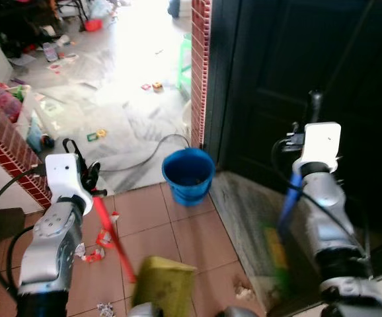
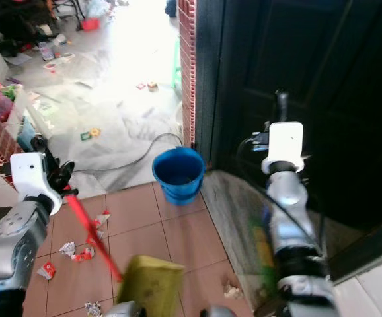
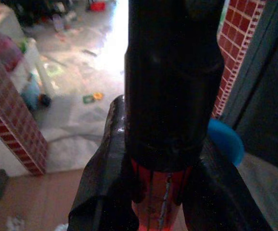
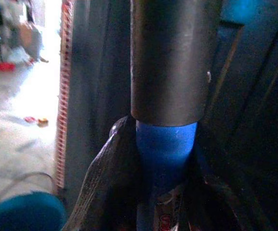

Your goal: Sweep floor

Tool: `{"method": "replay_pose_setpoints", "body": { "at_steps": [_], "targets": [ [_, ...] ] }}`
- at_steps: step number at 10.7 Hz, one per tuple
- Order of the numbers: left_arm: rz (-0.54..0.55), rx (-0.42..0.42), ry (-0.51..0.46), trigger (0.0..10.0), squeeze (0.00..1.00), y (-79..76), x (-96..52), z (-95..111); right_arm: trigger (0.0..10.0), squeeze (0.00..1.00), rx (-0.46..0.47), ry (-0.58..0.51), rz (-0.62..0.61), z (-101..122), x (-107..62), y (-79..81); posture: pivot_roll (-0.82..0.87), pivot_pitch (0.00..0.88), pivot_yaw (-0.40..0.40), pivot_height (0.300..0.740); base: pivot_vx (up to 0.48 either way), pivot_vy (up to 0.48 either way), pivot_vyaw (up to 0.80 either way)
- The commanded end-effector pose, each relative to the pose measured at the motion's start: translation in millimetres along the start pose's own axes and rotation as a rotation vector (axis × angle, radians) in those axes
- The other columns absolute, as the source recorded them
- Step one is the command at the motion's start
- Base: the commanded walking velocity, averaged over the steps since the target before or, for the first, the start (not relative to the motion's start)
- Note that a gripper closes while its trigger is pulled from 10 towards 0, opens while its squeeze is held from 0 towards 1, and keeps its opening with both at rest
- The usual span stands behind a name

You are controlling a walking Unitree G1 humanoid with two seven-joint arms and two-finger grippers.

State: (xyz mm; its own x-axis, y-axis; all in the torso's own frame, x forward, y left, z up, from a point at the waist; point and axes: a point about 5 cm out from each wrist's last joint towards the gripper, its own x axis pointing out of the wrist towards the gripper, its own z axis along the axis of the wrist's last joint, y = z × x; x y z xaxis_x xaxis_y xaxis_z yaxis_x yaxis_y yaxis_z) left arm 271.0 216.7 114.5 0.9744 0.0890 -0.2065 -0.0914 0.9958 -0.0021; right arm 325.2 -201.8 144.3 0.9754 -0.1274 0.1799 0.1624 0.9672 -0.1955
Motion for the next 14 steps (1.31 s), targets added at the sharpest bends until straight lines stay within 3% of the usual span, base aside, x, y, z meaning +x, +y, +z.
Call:
{"method": "replay_pose_setpoints", "body": {
  "at_steps": [1,4,8,10,12,13,14],
  "targets": [
    [0.018,0.028,-0.013,10.0,0.0,3.9,-3.9,5.9,10.0,0.0,0.002,-0.054,0.014,13.2,1.3,2.3,-0.06,0.0,0.047,0.74,0.0,0.0,0.0],
    [0.022,0.009,-0.018,10.0,0.0,3.5,-9.5,8.6,10.0,0.0,0.05,-0.014,0.012,10.6,1.4,6.1,-0.05,0.0,0.039,0.74,0.0,0.0,0.0],
    [0.127,0.019,-0.069,10.0,0.0,18.6,-10.5,26.8,10.0,0.0,0.066,0.026,0.015,9.5,6.4,7.9,-0.02,0.011,0.008,0.74,0.0,0.0,0.0],
    [0.131,-0.064,-0.063,10.0,0.0,14.9,-14.9,26.6,10.0,0.0,0.125,0.114,0.047,1.4,4.7,19.0,-0.02,0.03,0.003,0.74,0.0,0.0,0.0],
    [0.162,-0.046,-0.104,10.0,0.0,13.9,-14.5,24.9,10.0,0.0,0.209,0.188,0.046,-5.5,4.6,25.3,-0.02,0.033,-0.001,0.74,0.0,0.0,0.0],
    [0.154,-0.004,-0.188,10.0,0.0,-4.1,-6.7,28.8,10.0,0.0,0.194,0.174,0.062,-3.0,5.3,28.7,-0.03,0.03,-0.005,0.74,0.0,0.0,0.0],
    [0.178,-0.026,-0.19,10.0,0.0,-9.0,-3.4,26.9,10.0,0.0,0.179,0.161,0.07,-0.7,5.9,29.5,-0.04,0.027,-0.008,0.74,0.0,0.0,0.0]
  ]
}}
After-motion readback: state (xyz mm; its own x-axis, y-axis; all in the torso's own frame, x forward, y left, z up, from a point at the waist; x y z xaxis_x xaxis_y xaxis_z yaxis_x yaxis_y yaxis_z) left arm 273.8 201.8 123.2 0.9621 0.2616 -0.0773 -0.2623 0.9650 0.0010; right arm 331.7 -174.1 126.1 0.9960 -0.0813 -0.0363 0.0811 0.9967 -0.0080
